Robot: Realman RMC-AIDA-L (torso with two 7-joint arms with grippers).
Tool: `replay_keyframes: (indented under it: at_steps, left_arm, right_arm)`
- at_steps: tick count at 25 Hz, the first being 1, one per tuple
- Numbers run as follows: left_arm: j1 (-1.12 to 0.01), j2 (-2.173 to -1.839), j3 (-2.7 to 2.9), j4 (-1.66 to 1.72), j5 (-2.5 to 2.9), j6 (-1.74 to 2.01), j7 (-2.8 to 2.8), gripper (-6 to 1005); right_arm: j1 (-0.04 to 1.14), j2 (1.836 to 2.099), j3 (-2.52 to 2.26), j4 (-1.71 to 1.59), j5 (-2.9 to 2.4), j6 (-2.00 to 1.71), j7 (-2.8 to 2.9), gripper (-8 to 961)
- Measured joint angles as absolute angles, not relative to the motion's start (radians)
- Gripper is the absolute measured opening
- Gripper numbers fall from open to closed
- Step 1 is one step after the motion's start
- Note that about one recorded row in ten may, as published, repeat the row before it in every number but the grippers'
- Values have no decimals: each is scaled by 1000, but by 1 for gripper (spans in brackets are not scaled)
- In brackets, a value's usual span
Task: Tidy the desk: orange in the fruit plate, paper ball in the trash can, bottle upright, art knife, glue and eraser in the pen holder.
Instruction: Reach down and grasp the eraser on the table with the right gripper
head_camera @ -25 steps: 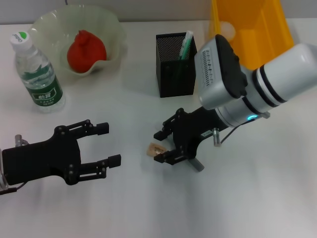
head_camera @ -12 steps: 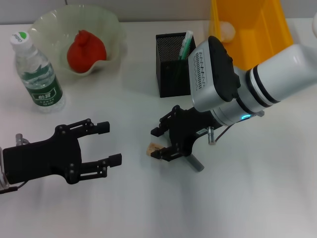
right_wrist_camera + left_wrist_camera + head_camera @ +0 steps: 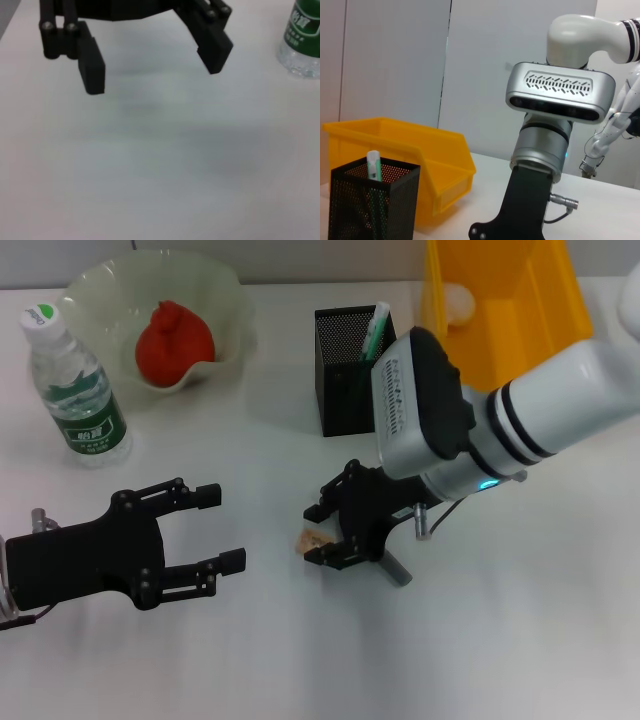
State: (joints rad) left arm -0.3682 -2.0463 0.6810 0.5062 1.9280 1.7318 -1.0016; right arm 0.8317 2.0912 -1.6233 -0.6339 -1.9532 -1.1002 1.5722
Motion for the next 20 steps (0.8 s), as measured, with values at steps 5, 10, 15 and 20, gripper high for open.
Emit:
replay_keyframes:
  at_steps: [5,10,15,20]
  left_arm:
    - [-368,-2046,681,506,1927,1732,-1002,801]
    - [-368,-2046,681,506,1927,1732,-1003,801]
    - [-369,-2046,681,509,1927,1733,-1003,801]
    - [-370,-2046,680,513,1927,1737,-1006,801]
  right_arm:
    - [833,2092,-1635,-631,-1950,-1093,1572,501]
    - [833,2092,-1635,-626,-1950,-1086,1575,436]
    - [833,2092,-1635,-623,-1945,-1083,1578,375]
    - [831,2092,-1631,-623,-1929,-1083,1580,308]
